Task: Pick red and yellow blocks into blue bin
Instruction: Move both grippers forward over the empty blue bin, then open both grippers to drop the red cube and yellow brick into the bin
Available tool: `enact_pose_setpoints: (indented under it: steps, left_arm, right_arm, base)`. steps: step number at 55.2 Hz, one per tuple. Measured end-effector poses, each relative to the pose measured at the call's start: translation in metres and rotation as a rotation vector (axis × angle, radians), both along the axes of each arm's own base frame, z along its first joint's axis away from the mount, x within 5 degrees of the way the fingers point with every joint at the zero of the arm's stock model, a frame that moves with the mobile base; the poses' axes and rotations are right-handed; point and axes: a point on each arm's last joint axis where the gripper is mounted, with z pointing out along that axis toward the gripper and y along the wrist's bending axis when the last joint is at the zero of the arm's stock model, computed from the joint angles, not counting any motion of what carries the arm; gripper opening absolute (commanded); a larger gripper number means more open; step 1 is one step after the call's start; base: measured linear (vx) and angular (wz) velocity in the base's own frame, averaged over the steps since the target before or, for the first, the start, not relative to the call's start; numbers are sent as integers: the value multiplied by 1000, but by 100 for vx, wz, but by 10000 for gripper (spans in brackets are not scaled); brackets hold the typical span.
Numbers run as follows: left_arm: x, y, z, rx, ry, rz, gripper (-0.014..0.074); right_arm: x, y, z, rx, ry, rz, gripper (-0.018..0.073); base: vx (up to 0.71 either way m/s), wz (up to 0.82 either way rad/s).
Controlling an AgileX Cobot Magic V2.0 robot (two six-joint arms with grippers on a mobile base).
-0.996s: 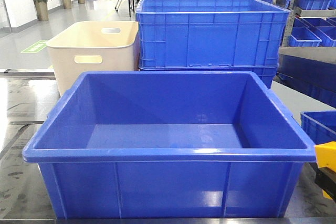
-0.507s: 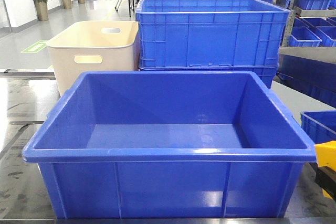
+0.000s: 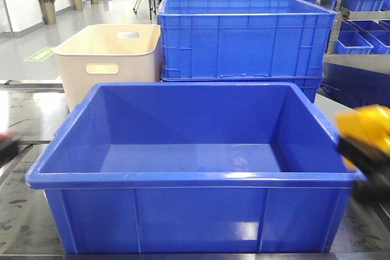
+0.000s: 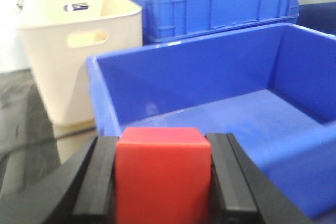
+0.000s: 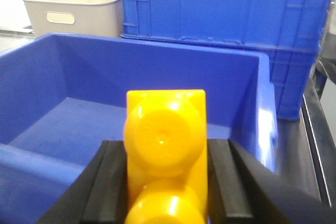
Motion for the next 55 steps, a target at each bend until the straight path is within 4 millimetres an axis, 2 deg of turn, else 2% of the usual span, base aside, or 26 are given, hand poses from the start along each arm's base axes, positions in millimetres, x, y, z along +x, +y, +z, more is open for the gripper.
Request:
enact_pose_setpoints:
  steps: [4,10,17,23,29,45,51,55]
  left_arm:
    - [27,-15,15,28,-5,-42,2]
    - [73,-41,20,56,23,-90,2]
    - [127,-67,10,80,75,-115,6]
    - [161,-81,-3,87,111,-117,43]
    - [175,-87,-10,82,131,-121,119]
    - [177,-89,-10,65,139,-122,472]
    - [176,-88,-9,63,136,-122,560]
    - [174,-87,-5,60,126,-122,581]
  right_arm:
    - [32,9,9,-27,16,6,-10]
    - [78,23,11,-33,61,10,-9]
    - [126,37,0,-49,115,11,-1]
    - [149,44,-12,-61,150,13,40]
    - [158,47,-17,-65,163,14,128]
    - [159,47,-17,-64,162,14,567]
    - [159,47,-17,-63,160,14,662]
    - [158,47,-16,-62,158,14,676]
  base:
    - [0,0]
    - [0,0]
    - [0,0]
    - [0,0]
    - [0,0]
    - [0,0]
    - [0,0]
    - [0,0]
